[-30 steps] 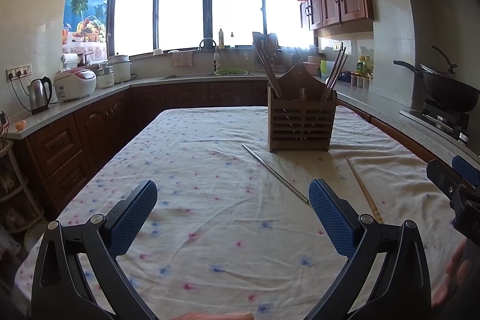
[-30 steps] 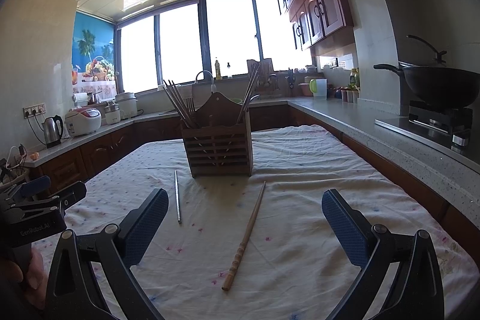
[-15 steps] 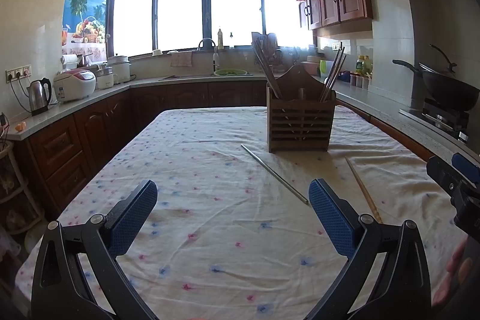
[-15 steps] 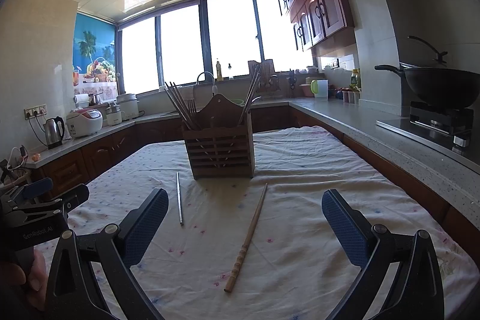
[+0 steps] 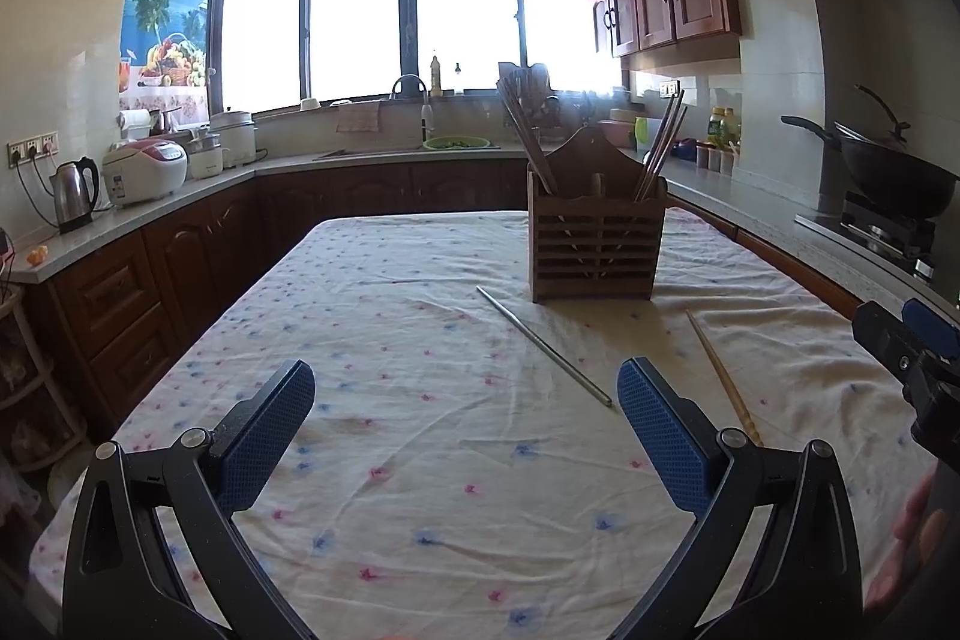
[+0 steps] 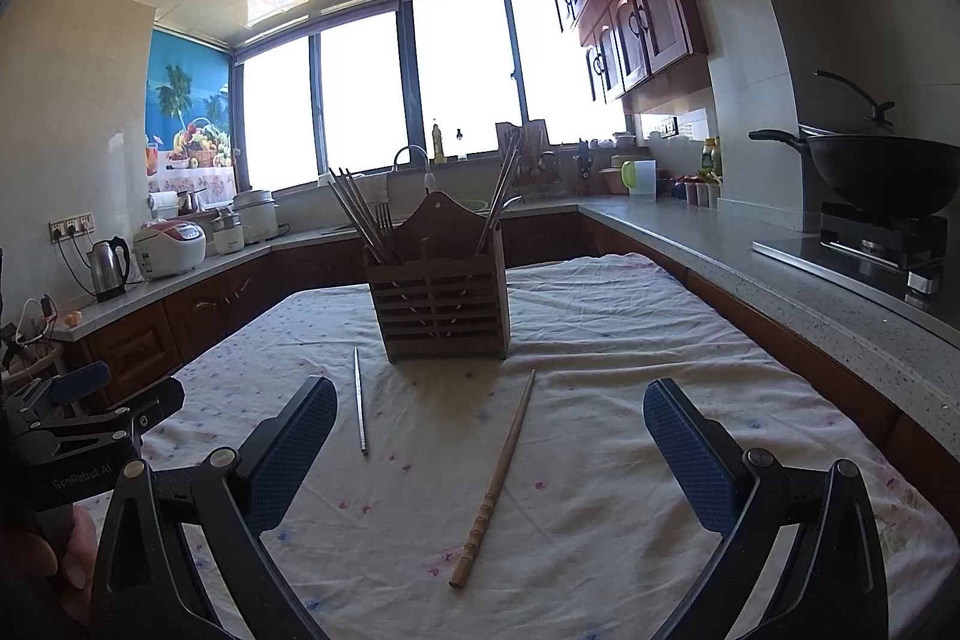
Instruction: Organize utensils
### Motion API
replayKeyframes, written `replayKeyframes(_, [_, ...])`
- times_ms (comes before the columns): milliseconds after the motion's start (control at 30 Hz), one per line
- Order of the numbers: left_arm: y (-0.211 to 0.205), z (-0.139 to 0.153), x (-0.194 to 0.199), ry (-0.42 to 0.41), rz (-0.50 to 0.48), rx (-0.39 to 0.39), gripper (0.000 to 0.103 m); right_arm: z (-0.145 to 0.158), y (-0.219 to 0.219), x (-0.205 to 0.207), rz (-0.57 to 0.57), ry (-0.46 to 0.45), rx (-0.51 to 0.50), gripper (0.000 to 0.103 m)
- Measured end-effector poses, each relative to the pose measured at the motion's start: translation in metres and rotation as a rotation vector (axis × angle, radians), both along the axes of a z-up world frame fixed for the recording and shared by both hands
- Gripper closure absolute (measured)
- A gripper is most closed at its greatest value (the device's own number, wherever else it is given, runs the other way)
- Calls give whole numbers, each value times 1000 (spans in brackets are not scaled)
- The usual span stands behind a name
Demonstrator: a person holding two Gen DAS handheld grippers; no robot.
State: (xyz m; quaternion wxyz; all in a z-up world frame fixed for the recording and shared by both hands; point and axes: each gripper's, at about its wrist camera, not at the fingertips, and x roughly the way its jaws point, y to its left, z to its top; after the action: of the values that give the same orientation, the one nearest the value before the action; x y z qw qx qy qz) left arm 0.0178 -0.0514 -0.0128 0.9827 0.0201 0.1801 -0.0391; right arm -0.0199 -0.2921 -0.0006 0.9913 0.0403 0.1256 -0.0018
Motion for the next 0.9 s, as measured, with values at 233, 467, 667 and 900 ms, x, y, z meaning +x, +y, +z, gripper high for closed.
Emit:
replayKeyframes(233, [-1, -1, 1, 2, -6, 1, 0, 1, 0, 0, 0, 0, 3, 0])
replayKeyframes(467, [-2, -1, 2, 6, -8, 2, 0, 4, 3, 0, -1, 3, 15, 0])
replayKeyframes(667, [-3, -2, 3, 10, -10, 4, 0, 4, 4, 0, -3, 4, 21, 0])
replayKeyframes(900, [-5, -1, 3, 9, -17, 6, 0, 3, 3, 2, -4, 4, 28, 0])
